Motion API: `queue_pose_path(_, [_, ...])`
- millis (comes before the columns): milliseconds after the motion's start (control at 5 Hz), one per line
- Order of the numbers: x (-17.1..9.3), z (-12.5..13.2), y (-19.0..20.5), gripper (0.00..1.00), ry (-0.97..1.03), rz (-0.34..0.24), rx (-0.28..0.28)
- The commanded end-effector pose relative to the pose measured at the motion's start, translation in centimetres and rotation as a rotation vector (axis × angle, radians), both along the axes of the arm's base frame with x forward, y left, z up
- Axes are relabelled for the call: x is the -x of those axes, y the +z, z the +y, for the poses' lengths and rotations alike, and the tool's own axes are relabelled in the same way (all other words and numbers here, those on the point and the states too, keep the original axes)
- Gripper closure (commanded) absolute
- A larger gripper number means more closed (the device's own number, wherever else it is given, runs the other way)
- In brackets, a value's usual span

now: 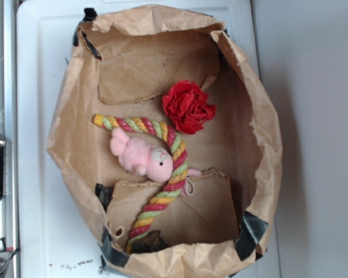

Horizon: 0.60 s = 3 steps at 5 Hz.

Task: Grab the red paper.

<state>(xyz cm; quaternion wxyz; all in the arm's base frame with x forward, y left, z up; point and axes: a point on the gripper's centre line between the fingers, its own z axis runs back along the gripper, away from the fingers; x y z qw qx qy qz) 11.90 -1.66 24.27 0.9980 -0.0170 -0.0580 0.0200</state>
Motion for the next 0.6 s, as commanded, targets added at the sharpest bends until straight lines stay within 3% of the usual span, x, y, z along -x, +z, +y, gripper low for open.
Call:
queue_pose_path(0, [0.0,0.0,0.0,0.0,0.0,0.0,0.0])
queue_pose_path(200, [-1.9,0.8,0.2,0.0,0.045,-0.024,0.02])
queue_pose_path(400, [-1.6,0.6,0.5,0.0,0.09,-0.049,0.01])
